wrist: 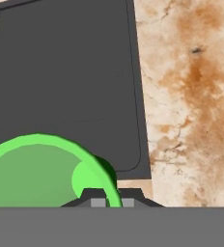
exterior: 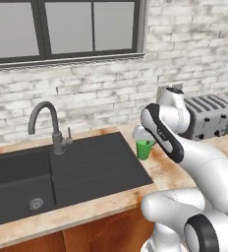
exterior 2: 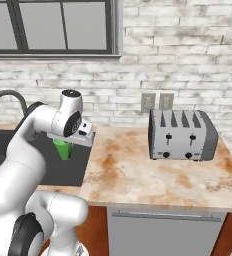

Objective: Pick the cup and bowl from the counter and place them on the counter next to the sink.

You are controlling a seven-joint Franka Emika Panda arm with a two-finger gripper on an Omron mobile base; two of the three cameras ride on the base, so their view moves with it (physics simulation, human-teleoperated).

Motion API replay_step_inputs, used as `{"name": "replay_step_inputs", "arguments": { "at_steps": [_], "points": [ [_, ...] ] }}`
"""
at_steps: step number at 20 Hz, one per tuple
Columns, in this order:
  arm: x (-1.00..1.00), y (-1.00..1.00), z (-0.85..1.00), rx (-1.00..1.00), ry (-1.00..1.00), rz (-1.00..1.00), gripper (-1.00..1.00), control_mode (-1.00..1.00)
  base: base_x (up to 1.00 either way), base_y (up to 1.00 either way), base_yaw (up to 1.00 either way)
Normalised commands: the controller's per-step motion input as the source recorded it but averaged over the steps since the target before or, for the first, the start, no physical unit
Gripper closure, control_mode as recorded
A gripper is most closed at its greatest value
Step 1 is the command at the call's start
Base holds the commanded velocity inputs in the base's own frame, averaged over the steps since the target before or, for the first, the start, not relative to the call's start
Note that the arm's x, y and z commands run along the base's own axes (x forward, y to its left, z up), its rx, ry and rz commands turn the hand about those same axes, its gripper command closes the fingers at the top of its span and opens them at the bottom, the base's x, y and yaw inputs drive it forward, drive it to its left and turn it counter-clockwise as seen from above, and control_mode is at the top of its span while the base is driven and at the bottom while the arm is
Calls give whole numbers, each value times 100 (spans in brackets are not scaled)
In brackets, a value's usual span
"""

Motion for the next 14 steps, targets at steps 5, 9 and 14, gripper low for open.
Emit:
{"name": "replay_step_inputs", "arguments": {
  "at_steps": [5,9,14],
  "points": [
    [0,0,0,0,0,0,100,-100,0,0,0],
    [82,-11,-8,0,4,15,100,-100,0,0,0],
    [46,-36,-22,0,-6,15,100,-100,0,0,0]
  ]
}}
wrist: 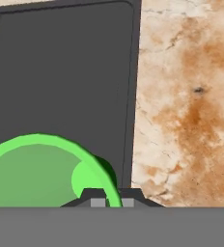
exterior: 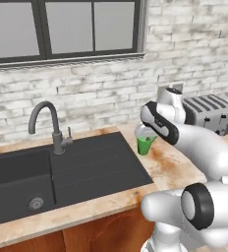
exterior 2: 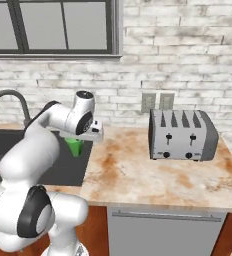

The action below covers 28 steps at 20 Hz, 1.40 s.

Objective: Pick the cup and bowl from the counter and place them on the counter next to the sink.

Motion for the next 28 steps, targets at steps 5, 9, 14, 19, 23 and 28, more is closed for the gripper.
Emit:
{"name": "replay_step_inputs", "arguments": {
  "at_steps": [5,9,14,19,23,28],
  "points": [
    [-1,-19,-34,-3,0,2,100,-100,0,0,0],
    [-3,0,-58,-5,0,0,100,-100,0,0,0],
    [0,-6,-56,-6,0,0,100,-100,0,0,0],
    [0,-44,-11,-1,0,0,100,-100,0,0,0],
    [0,-38,-27,0,1,0,100,-100,0,0,0],
    [0,-5,-34,0,3,0,100,-100,0,0,0]
  ]
}}
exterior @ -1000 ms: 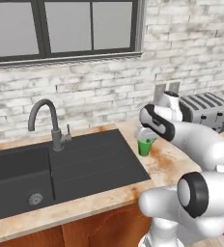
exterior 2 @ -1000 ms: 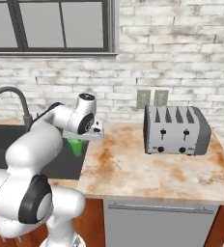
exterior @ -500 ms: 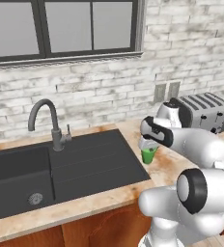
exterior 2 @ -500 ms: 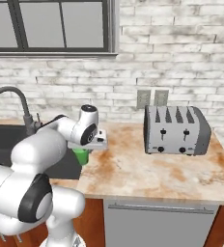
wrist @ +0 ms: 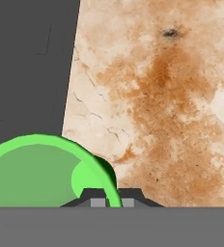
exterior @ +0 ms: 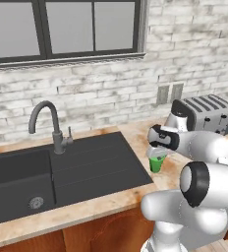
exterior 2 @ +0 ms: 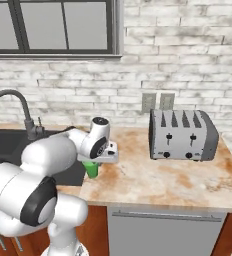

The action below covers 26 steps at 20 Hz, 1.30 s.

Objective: Pick the cup and bowl from the counter and place them on the counter next to the sink.

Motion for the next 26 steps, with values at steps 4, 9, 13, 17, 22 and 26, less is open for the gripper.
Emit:
{"name": "replay_step_inputs", "arguments": {
  "at_steps": [4,9,13,17,22,26],
  "points": [
    [0,0,-37,0,2,0,100,-100,0,0,0],
    [0,0,-26,0,2,0,100,-100,0,0,0],
    [0,0,0,0,0,0,100,-100,0,0,0],
    [0,0,0,0,0,0,100,-100,0,0,0],
    [0,0,0,0,0,0,100,-100,0,0,0],
    [0,0,0,0,0,0,100,-100,0,0,0]
  ]
}}
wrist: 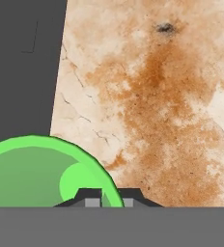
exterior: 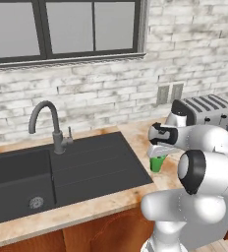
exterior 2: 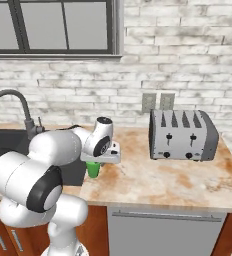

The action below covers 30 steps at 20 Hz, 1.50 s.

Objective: Pick the cup and bowl from the counter and place them on the counter next to the sink.

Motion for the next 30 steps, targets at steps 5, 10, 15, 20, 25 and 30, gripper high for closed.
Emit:
{"name": "replay_step_inputs", "arguments": {
  "at_steps": [5,10,15,20,25,30],
  "points": [
    [0,0,0,0,0,0,100,-100,0,0,0],
    [0,0,0,0,0,0,-100,-100,0,0,0],
    [-3,0,1,0,0,0,-100,-100,0,0,0],
    [-26,-10,63,0,-6,8,-100,-100,0,0,0],
    [-34,-8,76,0,-2,6,-100,-100,0,0,0],
    [-58,4,36,0,2,5,-100,-100,0,0,0]
  ]
}}
